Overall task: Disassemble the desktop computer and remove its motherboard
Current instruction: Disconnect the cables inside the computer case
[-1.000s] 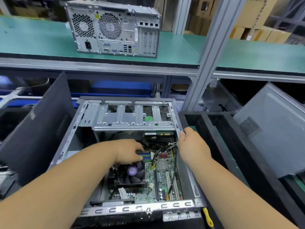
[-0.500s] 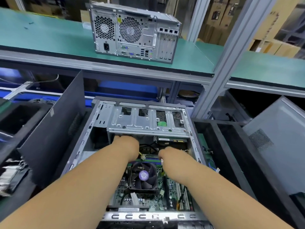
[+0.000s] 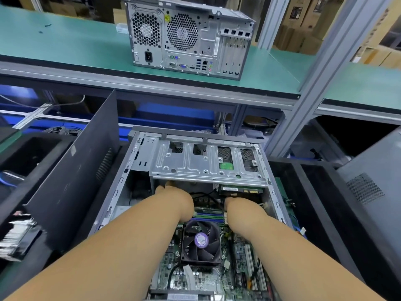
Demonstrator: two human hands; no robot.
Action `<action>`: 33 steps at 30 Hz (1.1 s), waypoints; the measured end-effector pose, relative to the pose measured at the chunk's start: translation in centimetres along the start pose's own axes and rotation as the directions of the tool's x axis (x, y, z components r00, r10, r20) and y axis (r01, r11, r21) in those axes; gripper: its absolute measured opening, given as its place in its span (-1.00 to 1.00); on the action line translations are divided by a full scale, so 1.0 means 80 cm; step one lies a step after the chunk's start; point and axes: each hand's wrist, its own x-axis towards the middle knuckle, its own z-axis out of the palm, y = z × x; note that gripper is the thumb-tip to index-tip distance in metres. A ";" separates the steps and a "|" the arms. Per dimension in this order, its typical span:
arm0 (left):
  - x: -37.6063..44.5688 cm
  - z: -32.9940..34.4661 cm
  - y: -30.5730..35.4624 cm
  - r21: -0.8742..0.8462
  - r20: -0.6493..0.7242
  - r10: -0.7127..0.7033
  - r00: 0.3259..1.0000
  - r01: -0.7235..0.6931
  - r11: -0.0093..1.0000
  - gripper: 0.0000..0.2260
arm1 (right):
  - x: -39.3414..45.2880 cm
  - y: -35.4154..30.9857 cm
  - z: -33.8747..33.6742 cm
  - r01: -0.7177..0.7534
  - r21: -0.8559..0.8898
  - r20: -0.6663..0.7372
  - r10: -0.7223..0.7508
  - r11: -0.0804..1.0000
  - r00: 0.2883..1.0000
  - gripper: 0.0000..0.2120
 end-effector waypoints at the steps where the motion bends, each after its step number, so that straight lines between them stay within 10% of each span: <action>1: -0.001 0.001 0.000 0.002 0.003 -0.003 1.000 0.003 1.000 -0.76 | -0.001 0.000 -0.001 -0.001 -0.007 0.003 0.001 1.000 1.000 -0.59; 16: -0.008 -0.008 -0.011 -0.035 0.071 0.014 0.997 -0.012 0.999 -0.78 | -0.015 -0.011 0.001 -0.077 -0.176 0.108 0.097 0.981 0.989 -0.42; 33: -0.024 -0.011 -0.083 -0.197 0.078 0.027 0.997 -0.012 0.980 -0.72 | -0.020 -0.021 -0.002 0.350 0.229 -0.089 -0.339 0.908 0.937 -0.58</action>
